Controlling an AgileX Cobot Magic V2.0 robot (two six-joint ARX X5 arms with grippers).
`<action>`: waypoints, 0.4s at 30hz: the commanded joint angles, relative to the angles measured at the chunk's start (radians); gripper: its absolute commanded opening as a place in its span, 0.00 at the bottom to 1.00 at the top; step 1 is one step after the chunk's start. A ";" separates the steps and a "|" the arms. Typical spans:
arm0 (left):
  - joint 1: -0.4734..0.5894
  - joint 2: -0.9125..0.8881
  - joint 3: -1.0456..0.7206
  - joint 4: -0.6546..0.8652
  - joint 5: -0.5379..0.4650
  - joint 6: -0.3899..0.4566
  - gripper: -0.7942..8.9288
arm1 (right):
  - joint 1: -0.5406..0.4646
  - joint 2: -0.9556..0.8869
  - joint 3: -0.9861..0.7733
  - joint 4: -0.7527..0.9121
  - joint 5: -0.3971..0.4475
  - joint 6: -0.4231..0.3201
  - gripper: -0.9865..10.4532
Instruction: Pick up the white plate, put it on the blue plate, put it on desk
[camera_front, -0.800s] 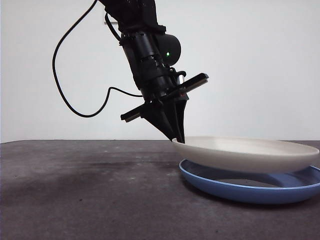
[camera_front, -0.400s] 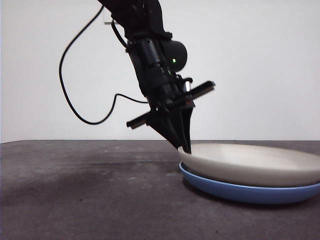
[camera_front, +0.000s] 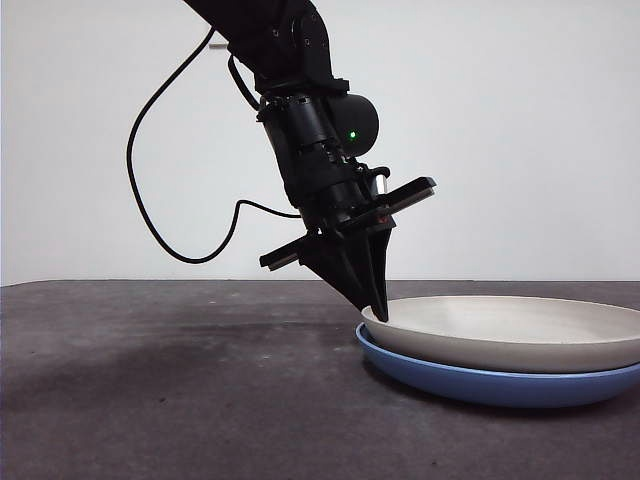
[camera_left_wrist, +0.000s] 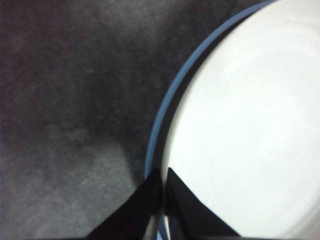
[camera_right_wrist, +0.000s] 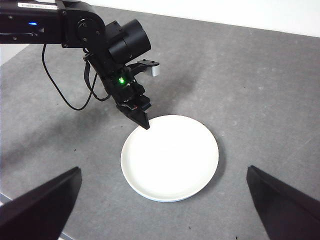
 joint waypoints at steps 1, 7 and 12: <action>-0.008 0.029 0.032 0.011 -0.003 0.011 0.12 | 0.004 0.002 0.023 0.007 0.001 -0.006 0.61; -0.008 0.029 0.044 0.010 -0.004 0.016 0.13 | 0.004 0.002 0.023 0.007 0.001 -0.006 0.61; -0.010 0.029 0.079 -0.014 -0.003 0.029 0.28 | 0.004 0.002 0.023 0.006 0.000 -0.006 0.61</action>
